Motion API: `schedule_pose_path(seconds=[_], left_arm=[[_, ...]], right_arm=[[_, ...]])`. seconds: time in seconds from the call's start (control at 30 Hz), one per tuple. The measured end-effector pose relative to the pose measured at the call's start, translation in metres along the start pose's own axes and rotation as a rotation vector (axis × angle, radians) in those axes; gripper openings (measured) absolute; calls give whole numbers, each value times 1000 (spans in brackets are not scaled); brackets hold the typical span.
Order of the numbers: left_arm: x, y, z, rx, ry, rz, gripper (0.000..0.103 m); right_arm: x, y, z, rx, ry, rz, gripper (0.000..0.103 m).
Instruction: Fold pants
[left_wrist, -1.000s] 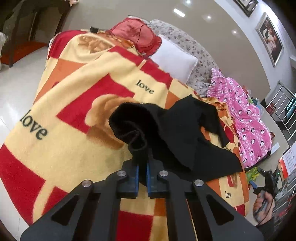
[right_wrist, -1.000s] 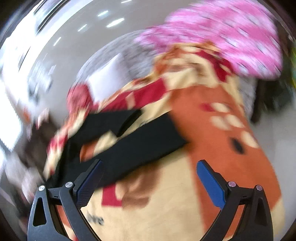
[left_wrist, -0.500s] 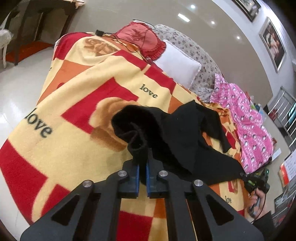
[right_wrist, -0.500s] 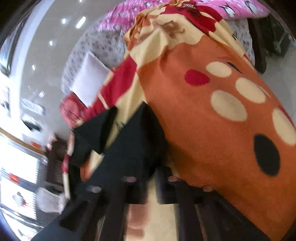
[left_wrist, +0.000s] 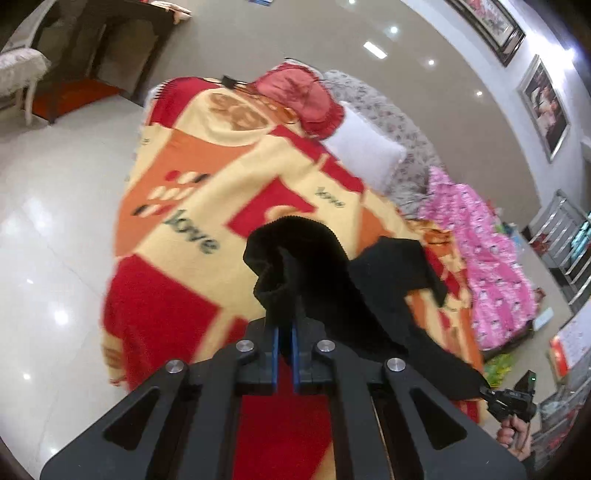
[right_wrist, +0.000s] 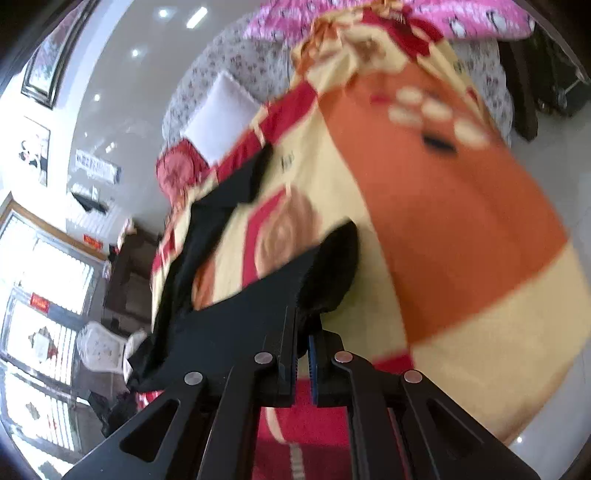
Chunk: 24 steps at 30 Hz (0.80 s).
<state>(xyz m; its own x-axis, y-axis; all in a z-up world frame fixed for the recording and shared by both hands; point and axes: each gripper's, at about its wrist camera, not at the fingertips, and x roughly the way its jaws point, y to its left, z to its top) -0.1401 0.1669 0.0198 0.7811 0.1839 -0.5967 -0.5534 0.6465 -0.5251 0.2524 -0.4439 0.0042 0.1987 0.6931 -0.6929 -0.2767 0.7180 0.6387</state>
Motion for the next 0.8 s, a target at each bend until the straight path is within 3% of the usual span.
schedule_pose_path(seconds=[0.03,0.07,0.1,0.17,0.2,0.23,0.33,0.43,0.5,0.57,0.77,0.8], left_arm=[[6,4,-2,-5,19,15,3],[14,8,-5,-14,43,31,3],[20,9,-7,-11,63,44,4],[23,12,-10,-9,56,70,9],[23,13,-10,-14,40,90,11],[22,14,-10,-19,27,104,13],[14,18,-5,-27,-47,191,25],[5,19,-2,-5,-105,225,30],[-2,16,0,42,-136,240,40],[-6,9,0,120,-149,235,51],[-5,-30,-14,404,-133,69,65],[-6,-36,-17,436,-131,39,68]], right_arm=[[6,-3,-1,-9,13,-67,7],[7,-3,-1,-23,2,-110,2],[5,0,3,-33,-29,-143,9],[-7,20,16,-101,-145,-351,19],[-12,40,26,-166,-206,-384,27],[-10,54,34,-215,-225,-354,38],[22,117,63,-406,-162,-198,50],[71,168,77,-616,-86,-168,51],[115,191,82,-773,-33,-235,49],[150,200,85,-854,21,-289,49],[214,188,85,-1025,83,-487,47],[221,187,87,-1043,66,-536,36]])
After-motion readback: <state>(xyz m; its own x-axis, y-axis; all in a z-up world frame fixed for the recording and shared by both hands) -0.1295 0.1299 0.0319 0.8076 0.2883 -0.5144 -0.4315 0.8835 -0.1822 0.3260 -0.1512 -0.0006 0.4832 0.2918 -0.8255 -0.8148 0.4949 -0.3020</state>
